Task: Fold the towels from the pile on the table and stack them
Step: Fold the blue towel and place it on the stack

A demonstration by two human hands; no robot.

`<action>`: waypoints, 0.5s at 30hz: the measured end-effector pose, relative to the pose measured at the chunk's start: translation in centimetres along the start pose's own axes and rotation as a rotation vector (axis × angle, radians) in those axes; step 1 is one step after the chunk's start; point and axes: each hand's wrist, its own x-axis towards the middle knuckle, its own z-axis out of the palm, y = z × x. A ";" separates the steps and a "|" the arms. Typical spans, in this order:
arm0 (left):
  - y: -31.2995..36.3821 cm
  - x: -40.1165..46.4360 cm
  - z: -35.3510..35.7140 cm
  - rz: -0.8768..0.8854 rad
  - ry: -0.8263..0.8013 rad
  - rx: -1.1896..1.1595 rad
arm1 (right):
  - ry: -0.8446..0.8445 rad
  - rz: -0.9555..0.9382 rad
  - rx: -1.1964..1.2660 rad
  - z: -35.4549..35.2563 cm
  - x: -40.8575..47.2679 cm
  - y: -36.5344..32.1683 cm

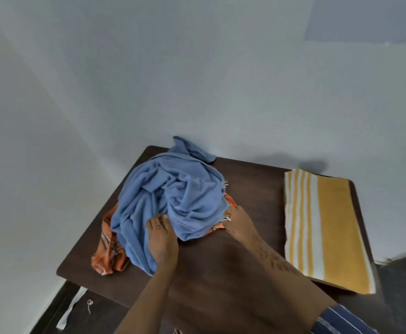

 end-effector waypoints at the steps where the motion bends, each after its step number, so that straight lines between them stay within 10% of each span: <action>1: -0.5 1.4 -0.9 0.042 0.027 0.003 | 0.011 -0.037 0.025 0.8 0.8 -1.9; 4: -1.7 5.0 -2.4 0.108 0.146 0.142 | 0.071 -0.108 0.075 1.6 1.2 -8.2; 7: -3.4 8.9 -3.6 -0.224 0.117 0.144 | 0.133 -0.156 0.117 4.2 2.4 -12.0; 15: -10.1 15.2 -6.5 -0.428 -0.403 -0.216 | 0.146 -0.144 -0.366 9.1 5.2 -15.1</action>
